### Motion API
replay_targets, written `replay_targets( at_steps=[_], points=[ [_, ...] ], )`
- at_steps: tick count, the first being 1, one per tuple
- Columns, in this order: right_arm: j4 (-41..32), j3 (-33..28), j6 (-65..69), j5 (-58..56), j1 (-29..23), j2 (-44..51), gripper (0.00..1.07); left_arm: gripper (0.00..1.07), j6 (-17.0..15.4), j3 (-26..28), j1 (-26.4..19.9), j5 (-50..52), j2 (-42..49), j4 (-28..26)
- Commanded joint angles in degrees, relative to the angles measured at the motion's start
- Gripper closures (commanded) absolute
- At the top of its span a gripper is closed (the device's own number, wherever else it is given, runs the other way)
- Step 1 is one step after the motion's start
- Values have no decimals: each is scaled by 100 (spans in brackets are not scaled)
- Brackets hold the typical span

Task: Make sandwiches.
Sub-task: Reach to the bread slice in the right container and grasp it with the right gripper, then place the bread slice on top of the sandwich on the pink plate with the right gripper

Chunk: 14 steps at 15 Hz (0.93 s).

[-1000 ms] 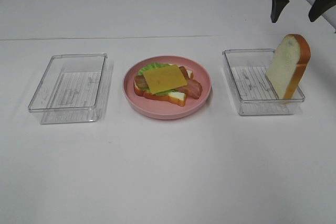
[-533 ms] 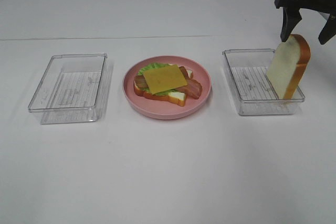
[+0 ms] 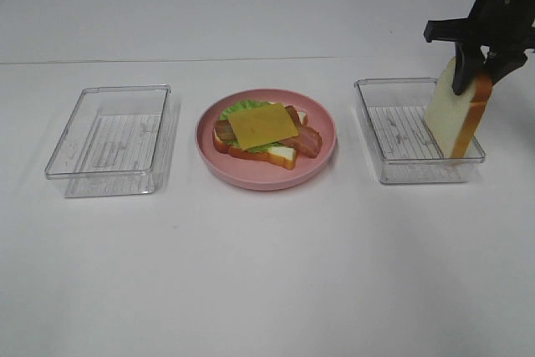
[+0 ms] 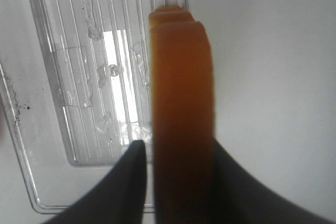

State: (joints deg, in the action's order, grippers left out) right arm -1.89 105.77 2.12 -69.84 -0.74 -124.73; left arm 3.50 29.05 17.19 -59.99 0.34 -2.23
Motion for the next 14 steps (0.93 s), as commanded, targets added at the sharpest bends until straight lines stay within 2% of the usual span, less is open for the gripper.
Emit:
replay_targets(
  at_steps=[1, 5, 10, 14],
  points=[
    [-29, -34, -74, -155, 6, 34, 107, 29, -29, -23, 11, 40, 126, -34],
    [-155, -34, -69, -241, 0, 160, 107, 29, -29, -23, 11, 40, 126, -34],
    [-1037, -34, -74, -241, -132, 1226, 107, 29, -29, -23, 11, 40, 126, -34],
    [-1748, -166, -80, 6, -510, 1547, 107, 29, -29, -23, 11, 46, 126, -34]
  ],
)
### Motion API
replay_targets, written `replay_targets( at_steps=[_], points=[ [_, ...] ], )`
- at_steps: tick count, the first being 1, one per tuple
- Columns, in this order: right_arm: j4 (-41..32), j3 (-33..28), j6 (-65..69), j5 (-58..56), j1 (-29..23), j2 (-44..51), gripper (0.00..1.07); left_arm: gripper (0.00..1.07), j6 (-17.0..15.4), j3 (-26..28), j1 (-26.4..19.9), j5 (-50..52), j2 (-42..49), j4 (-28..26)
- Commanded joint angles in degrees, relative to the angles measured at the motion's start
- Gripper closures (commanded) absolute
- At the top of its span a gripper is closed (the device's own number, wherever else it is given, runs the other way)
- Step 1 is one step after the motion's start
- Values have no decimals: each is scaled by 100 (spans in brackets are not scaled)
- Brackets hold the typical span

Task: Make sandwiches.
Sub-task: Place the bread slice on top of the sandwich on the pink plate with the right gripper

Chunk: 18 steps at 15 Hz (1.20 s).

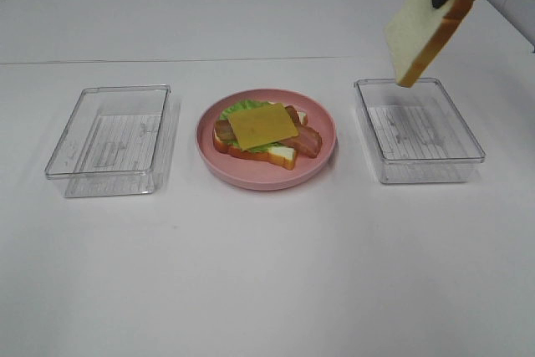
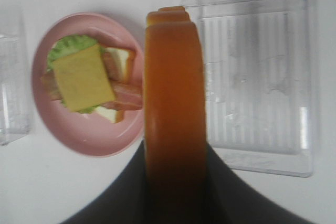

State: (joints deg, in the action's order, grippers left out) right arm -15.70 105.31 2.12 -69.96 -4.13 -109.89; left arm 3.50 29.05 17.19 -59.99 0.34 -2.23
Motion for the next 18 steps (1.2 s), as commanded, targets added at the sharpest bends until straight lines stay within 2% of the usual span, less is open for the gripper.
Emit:
replay_targets(
  at_steps=[1, 3, 5, 10, 16, 18],
  points=[
    [-584, -264, -115, 258, -350, 63, 107, 29, -29, -23, 11, 46, 126, -34],
    [-1123, -773, -212, 1152, -728, 52, 107, 29, -29, -23, 11, 46, 126, -34],
    [-2103, -1289, -533, 1994, -968, -132, 107, 29, -29, -23, 11, 46, 126, -34],
    [-4280, -1467, -1828, 2177, -1083, -951, 107, 29, -29, -23, 11, 46, 126, -34],
    [-5145, -1467, -2315, 1833, -1083, -1742, 107, 29, -29, -23, 11, 46, 126, -34],
    [-5168, -1467, -2332, 1833, -1083, -1765, 107, 29, -29, -23, 11, 46, 126, -34]
  ],
)
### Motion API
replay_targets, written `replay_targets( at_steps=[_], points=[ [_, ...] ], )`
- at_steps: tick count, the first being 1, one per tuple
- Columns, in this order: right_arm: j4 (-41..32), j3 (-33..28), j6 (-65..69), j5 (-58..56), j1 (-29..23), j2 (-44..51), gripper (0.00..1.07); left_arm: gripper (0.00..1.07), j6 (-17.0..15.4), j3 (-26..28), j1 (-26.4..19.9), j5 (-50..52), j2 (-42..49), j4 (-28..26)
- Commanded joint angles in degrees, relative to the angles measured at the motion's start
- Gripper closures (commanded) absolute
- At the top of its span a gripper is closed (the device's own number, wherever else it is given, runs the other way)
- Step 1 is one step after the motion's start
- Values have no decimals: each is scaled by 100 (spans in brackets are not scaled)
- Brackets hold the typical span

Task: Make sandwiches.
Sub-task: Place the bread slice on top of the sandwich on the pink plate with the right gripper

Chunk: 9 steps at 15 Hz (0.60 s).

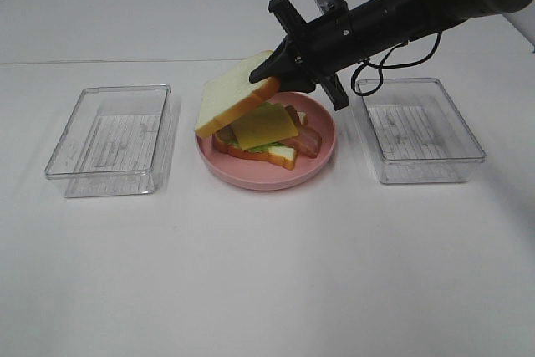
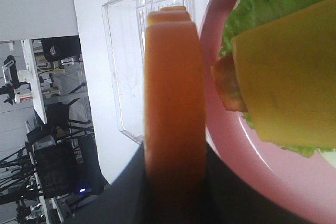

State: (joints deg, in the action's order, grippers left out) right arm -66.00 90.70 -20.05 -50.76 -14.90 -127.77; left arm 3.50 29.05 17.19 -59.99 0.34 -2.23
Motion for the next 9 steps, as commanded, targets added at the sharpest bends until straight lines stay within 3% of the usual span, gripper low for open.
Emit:
replay_targets(
  at_steps=[1, 8, 9],
  points=[
    [-132, -6, -86, -97, -6, 23, 107, 29, -29, -23, 11, 46, 126, -34],
    [367, -6, 367, -149, -6, -86, 107, 29, -29, -23, 11, 46, 126, -34],
    [378, -6, 367, -109, -6, -86, 100, 29, -29, -23, 11, 46, 126, -34]
  ],
)
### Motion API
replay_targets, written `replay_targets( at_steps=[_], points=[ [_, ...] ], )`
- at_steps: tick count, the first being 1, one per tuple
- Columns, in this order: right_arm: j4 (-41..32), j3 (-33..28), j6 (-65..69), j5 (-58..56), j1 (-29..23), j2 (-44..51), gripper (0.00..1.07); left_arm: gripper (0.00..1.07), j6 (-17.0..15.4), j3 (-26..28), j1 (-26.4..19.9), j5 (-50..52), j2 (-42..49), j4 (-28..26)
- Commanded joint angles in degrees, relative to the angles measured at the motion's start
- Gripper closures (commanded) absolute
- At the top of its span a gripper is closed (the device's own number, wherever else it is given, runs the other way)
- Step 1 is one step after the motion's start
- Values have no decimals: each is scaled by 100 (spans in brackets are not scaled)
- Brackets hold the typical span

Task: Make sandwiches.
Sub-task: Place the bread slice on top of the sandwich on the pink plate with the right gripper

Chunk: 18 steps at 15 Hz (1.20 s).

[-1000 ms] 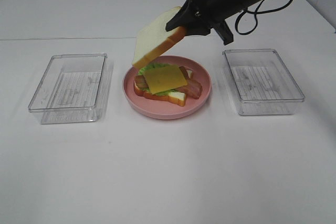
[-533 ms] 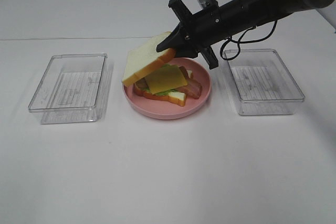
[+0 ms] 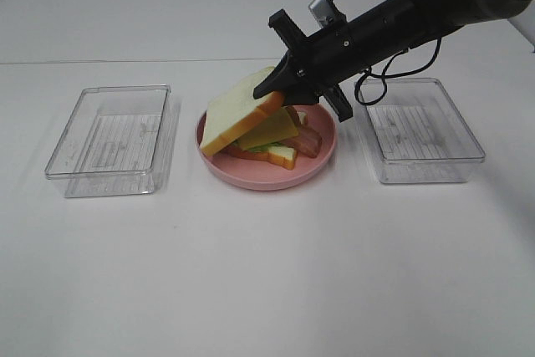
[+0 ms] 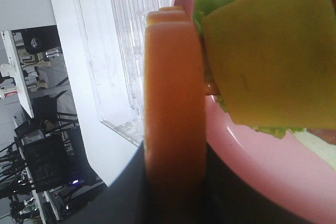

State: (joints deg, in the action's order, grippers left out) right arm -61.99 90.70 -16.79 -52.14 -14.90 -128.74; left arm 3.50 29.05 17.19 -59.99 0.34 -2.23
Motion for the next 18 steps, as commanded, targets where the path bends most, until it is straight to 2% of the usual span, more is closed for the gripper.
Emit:
replay_targets(
  at_steps=[1, 3, 4, 5, 8, 10, 15, 18],
  points=[
    [6, -6, 40, 74, -6, 17, 87, 29, -29, -23, 11, 46, 126, -34],
    [92, -6, 40, 97, 11, 34, 55, 29, -29, -23, 11, 46, 126, -34],
    [212, -6, 40, 126, 11, 57, 44, 29, -29, -23, 11, 46, 126, -34],
    [292, 0, 40, 143, 11, 63, 40, 29, -29, -23, 11, 46, 126, -34],
    [837, 6, 74, 166, 11, 183, 35, 29, -29, -23, 11, 46, 126, -34],
    [1879, 23, 584, 309, 11, 498, 26, 29, -29, -23, 11, 46, 126, -34],
    [3816, 46, 1243, 223, 11, 1312, 26, 29, -29, -23, 11, 46, 126, -34],
    [4521, 46, 1238, -327, 11, 1937, 26, 29, -29, -23, 11, 46, 126, -34]
  ],
)
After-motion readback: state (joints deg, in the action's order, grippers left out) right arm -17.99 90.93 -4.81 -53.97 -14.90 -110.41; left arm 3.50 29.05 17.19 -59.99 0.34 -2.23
